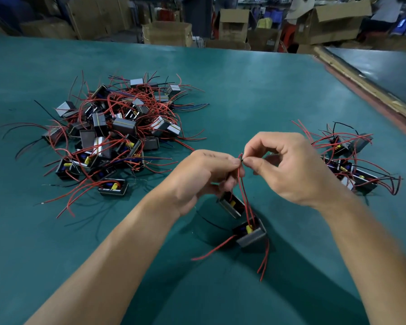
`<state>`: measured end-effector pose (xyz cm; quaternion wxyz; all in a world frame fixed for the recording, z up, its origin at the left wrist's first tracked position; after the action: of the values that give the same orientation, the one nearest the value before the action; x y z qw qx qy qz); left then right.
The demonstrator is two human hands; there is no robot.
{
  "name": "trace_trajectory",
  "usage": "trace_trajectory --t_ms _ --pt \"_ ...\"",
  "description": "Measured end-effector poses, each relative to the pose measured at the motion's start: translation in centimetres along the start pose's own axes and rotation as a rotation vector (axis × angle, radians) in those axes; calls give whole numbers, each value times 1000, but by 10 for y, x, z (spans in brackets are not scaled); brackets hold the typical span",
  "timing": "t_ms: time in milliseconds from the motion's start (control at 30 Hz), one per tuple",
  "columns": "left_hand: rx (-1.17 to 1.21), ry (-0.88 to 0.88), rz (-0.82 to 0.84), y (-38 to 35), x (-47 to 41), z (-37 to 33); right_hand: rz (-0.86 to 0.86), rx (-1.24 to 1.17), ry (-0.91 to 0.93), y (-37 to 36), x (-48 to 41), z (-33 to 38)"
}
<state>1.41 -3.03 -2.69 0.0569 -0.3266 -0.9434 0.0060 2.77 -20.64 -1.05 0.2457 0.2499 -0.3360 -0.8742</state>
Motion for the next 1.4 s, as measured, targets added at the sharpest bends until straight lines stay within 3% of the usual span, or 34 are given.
trace_trajectory --t_ms 67,133,333,500,733,867,967,1167,1267,1400 --pt "182 86 71 0 0 0 -61 144 53 -4 -1 2" --pt "164 70 63 3 0 0 -101 151 62 -5 -2 2" --pt "-332 -195 -178 1 0 0 -24 -304 -161 1 -2 -2" --pt "-744 -281 -322 0 -1 6 76 -550 -411 2 -2 -2" --pt "-833 -325 -372 0 -1 8 200 -660 -510 5 0 -5" --pt "-616 -268 -280 -1 -1 4 175 -479 -344 2 0 -3" --pt "-327 -133 -186 0 -1 0 138 -94 -158 -2 0 0" --pt "193 184 39 5 4 -4 -1 266 62 -11 -3 5" --pt "163 133 7 9 2 -3 -27 225 48 -12 -3 4" --pt "-161 -137 -152 6 1 -2 13 -150 -145 -7 -5 2"
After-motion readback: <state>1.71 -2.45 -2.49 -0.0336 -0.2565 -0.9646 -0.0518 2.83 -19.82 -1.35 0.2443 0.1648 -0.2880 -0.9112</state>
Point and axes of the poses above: each hand's wrist, its own x-axis away from the middle knuckle, its own y-axis out of the back of the hand, z = x × y, the point moved 1 cm from there along -x, towards the middle knuckle, and after that the axes turned 15 degrees about z, right-handed, at the moved point
